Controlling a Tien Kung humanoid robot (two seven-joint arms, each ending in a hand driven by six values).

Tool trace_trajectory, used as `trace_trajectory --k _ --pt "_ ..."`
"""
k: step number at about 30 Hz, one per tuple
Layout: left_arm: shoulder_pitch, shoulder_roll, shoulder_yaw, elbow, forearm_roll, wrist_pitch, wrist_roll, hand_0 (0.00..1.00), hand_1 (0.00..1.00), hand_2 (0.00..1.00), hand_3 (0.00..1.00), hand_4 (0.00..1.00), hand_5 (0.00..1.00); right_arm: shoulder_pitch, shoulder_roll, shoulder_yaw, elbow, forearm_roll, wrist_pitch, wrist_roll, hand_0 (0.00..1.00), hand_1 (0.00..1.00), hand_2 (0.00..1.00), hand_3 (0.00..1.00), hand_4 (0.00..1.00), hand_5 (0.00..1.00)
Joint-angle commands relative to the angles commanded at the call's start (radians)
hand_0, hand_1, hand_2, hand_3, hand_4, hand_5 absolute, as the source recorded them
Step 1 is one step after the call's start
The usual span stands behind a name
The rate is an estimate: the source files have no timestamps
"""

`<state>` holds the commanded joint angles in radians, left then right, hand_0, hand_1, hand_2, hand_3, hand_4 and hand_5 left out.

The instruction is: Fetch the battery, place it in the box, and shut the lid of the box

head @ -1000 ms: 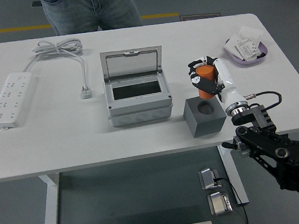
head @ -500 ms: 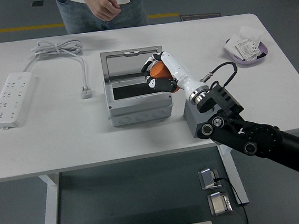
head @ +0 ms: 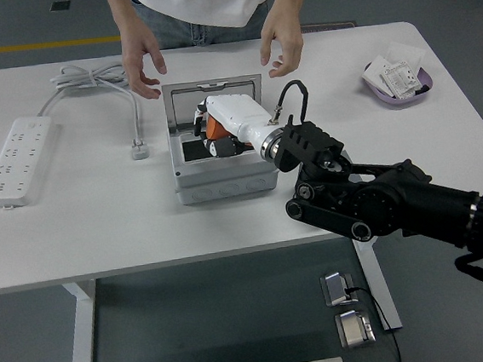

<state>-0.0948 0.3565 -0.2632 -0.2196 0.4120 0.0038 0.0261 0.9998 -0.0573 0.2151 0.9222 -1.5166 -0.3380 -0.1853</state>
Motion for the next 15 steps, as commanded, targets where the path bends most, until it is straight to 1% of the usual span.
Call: trace_trajectory --k 5,9,15 --pt "-0.011 0.002 0.009 -0.002 -0.002 -0.001 0.001 0.616 0.692 0.626 0.641 0.707 0.159 0.036 0.037 -0.062 -0.068 0.046 0.000 0.014 0.180 0.232 0.350 0.368 0.156 0.002" --pt "-0.018 0.004 0.013 -0.002 0.001 -0.001 0.001 0.616 0.692 0.626 0.641 0.708 0.160 0.051 0.045 -0.083 -0.100 0.068 -0.010 0.029 0.180 0.234 0.347 0.364 0.155 0.002" --pt "-0.022 0.006 0.016 -0.003 0.005 -0.001 0.001 0.616 0.692 0.626 0.641 0.708 0.160 0.056 0.052 -0.105 -0.119 0.094 -0.027 0.052 0.184 0.242 0.347 0.365 0.159 0.002"
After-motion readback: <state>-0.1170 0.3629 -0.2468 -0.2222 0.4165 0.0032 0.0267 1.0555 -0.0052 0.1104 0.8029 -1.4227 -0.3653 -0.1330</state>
